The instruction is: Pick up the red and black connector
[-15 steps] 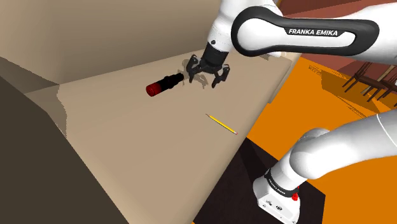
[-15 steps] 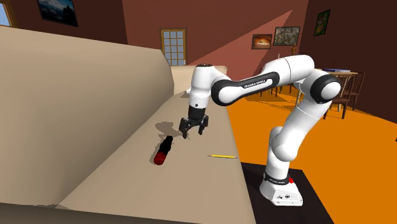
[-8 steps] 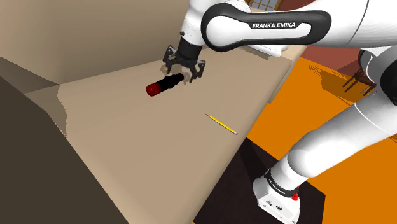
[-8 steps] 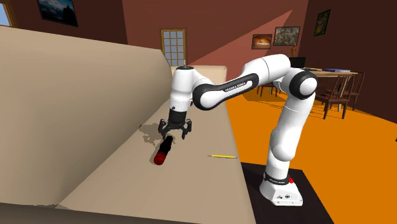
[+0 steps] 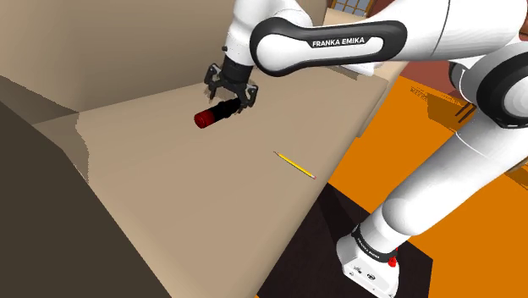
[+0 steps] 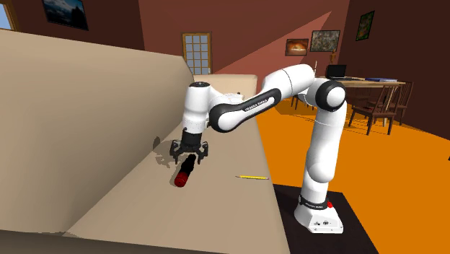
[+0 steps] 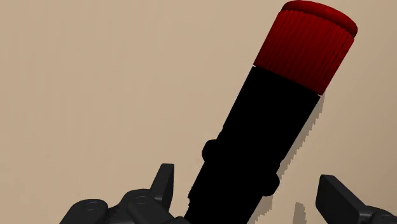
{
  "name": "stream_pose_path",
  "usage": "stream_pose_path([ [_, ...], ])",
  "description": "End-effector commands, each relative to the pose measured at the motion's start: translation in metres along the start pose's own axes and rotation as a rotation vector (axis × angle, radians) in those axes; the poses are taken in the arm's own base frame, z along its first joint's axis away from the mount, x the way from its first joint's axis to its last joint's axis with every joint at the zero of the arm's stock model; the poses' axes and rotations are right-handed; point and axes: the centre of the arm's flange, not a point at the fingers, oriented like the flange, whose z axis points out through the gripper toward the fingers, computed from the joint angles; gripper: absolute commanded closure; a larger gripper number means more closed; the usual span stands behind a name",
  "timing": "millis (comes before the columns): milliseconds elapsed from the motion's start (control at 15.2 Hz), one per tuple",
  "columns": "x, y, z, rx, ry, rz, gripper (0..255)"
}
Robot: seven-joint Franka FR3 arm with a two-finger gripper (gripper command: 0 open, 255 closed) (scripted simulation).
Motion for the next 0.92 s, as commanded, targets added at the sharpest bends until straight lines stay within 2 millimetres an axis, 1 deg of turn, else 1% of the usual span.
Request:
stream_pose_path([
  [0,-0.0017,0.0009,0.0109,0.001,0.000,0.001,0],
  [66,-0.0030,0.0024,0.0190,0.001,0.000,0.001,0],
  [198,-0.0030,0.0024,0.0190,0.001,0.000,0.001,0],
  [264,-0.0028,0.0023,0.0190,0.001,0.000,0.001,255],
  [858,-0.0030,0.0024,0.0190,0.001,0.000,0.001,255],
])
